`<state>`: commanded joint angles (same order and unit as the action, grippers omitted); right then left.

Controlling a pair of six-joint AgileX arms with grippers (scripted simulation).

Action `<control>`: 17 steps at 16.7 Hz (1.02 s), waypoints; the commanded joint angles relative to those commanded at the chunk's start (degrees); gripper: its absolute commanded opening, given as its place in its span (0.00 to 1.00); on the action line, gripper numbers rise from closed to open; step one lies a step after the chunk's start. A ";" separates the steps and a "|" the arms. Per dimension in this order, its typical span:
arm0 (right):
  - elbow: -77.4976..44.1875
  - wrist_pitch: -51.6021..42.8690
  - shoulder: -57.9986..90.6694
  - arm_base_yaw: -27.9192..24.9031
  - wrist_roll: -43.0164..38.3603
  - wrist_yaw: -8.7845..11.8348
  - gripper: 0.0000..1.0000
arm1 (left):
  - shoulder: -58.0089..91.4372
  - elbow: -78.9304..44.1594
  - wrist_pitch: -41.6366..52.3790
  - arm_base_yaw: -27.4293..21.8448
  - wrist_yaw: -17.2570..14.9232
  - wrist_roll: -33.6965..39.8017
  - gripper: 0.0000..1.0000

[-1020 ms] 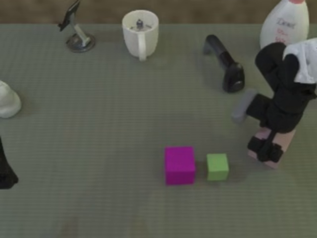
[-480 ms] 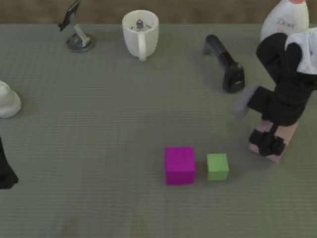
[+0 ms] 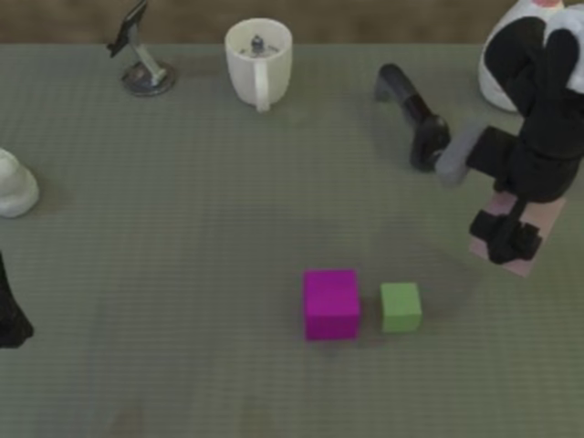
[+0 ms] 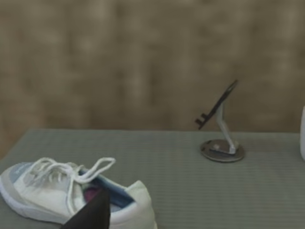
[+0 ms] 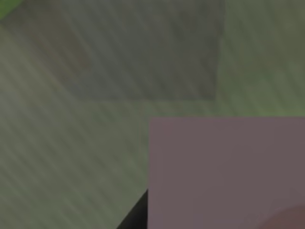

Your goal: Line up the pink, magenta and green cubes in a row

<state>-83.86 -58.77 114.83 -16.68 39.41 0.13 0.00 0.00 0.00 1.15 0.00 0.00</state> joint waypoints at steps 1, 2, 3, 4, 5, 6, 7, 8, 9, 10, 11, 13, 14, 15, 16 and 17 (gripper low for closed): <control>0.13 0.13 0.21 0.29 -0.10 0.01 0.00 | 0.00 0.00 0.00 0.00 0.00 0.00 1.00; 0.04 0.08 0.28 0.23 -0.09 0.01 0.00 | 0.00 0.00 0.00 0.00 0.00 0.00 1.00; -0.60 -0.29 0.75 -0.19 -0.07 0.00 0.00 | 0.00 0.00 0.00 0.00 0.00 0.00 1.00; -1.83 -0.99 1.65 -0.95 -0.05 -0.01 0.00 | 0.00 0.00 0.00 0.00 0.00 0.00 1.00; -3.64 -2.00 2.94 -2.03 -0.03 -0.02 0.00 | 0.00 0.00 0.00 0.00 0.00 0.00 1.00; -6.13 -3.33 4.61 -3.41 -0.04 -0.04 0.00 | 0.00 0.00 0.00 0.00 0.00 0.00 1.00; -9.19 -4.90 6.56 -5.01 -0.07 -0.07 0.00 | 0.00 0.00 0.00 0.00 0.00 0.00 1.00; -12.82 -6.69 8.77 -6.82 -0.12 -0.09 0.00 | 0.00 0.00 0.00 0.00 0.00 0.00 1.00; -17.05 -8.66 11.17 -8.80 -0.21 -0.12 0.00 | 0.00 0.00 0.00 0.00 0.00 0.00 1.00; -21.80 -10.79 13.74 -10.92 -0.34 -0.14 0.00 | 0.00 0.00 0.00 0.00 0.00 0.00 1.00; -26.85 -13.01 16.39 -13.15 -0.49 -0.15 0.00 | 0.00 0.00 0.00 0.00 0.00 0.00 1.00; -37.35 -17.60 21.78 -17.79 -0.85 -0.15 0.00 | 0.00 0.00 0.00 0.00 0.00 0.00 1.00; -42.52 -19.88 24.43 -20.15 -1.04 -0.14 0.00 | 0.00 0.00 0.00 0.00 0.00 0.00 1.00; -47.54 -22.09 26.99 -22.48 -1.25 -0.13 0.00 | 0.00 0.00 0.00 0.00 0.00 0.00 1.00; -52.32 -24.19 29.40 -24.75 -1.47 -0.13 0.00 | 0.00 0.00 0.00 0.00 0.00 0.00 1.00; -56.79 -26.14 31.61 -26.91 -1.70 -0.14 0.00 | 0.00 0.00 0.00 0.00 0.00 0.00 1.00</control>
<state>-140.65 -84.90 146.43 -43.60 37.71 -0.01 0.00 0.00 0.00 1.15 0.00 0.00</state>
